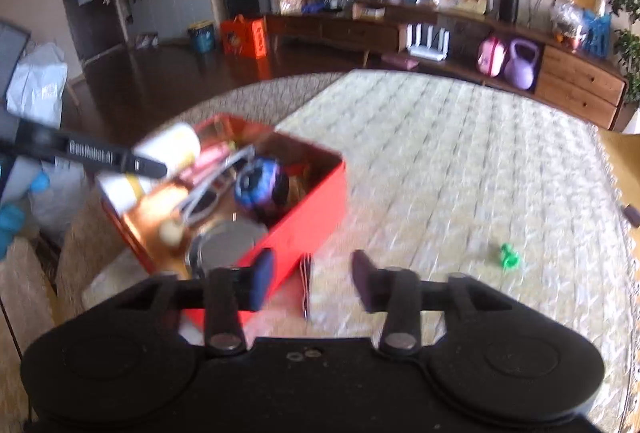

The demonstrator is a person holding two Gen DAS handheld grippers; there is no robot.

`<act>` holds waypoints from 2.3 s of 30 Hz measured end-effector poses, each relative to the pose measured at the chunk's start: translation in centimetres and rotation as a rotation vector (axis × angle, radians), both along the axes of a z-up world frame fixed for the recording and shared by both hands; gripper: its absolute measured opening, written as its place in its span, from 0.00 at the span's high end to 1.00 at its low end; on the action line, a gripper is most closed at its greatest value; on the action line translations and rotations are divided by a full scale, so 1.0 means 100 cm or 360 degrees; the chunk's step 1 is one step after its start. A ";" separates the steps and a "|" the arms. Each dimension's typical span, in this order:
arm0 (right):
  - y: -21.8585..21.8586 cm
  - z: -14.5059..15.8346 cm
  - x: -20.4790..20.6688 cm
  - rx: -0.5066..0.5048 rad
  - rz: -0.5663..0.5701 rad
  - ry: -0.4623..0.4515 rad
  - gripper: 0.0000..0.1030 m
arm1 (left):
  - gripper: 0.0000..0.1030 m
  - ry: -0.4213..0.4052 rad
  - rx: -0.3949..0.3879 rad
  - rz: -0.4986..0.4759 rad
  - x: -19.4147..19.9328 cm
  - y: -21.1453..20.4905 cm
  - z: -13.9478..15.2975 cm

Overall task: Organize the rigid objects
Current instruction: 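Carry the bottle into the red tin with the left gripper while the right gripper carries the clipper there, then release the bottle in the tin with the left gripper while the right gripper releases the clipper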

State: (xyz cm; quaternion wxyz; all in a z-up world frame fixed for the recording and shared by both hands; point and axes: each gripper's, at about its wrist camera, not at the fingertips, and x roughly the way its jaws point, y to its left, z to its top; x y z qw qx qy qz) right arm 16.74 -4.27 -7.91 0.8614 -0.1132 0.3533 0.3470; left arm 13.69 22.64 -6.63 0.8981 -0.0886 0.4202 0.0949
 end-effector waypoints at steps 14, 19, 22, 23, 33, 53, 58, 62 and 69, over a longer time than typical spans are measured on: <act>0.038 -0.053 0.012 -0.0243 0.0083 -0.0032 0.78 | 0.61 -0.0044 0.0010 -0.0045 -0.004 -0.007 0.004; 0.041 -0.053 0.011 -0.0223 0.0095 -0.0050 0.94 | 0.60 -0.0028 -0.0023 -0.0030 -0.008 -0.006 -0.003; 0.043 -0.053 0.009 -0.0232 0.0099 -0.0075 0.95 | 0.60 -0.0028 -0.0030 -0.0025 -0.010 -0.006 -0.006; 0.042 -0.052 0.008 -0.0231 0.0089 -0.0078 0.95 | 0.60 -0.0029 -0.0026 -0.0026 -0.010 -0.006 -0.006; 0.017 -0.001 0.006 -0.0094 -0.0111 -0.0180 0.95 | 0.60 -0.0034 -0.0026 -0.0026 -0.011 -0.007 -0.006; 0.121 -0.017 0.011 -0.0103 0.0217 0.0033 0.95 | 0.60 -0.0026 -0.0098 0.0027 -0.013 0.008 -0.013; 0.121 -0.020 0.005 -0.0119 0.0224 0.0035 0.94 | 0.60 -0.0032 -0.0111 0.0028 -0.014 0.009 -0.013; 0.108 -0.011 -0.003 -0.0088 0.0235 -0.0007 0.86 | 0.60 -0.0045 -0.0123 0.0028 -0.016 0.008 -0.012; 0.070 0.007 -0.012 0.0016 0.0174 0.0037 0.83 | 0.60 -0.0082 -0.0129 -0.0016 -0.019 -0.005 -0.003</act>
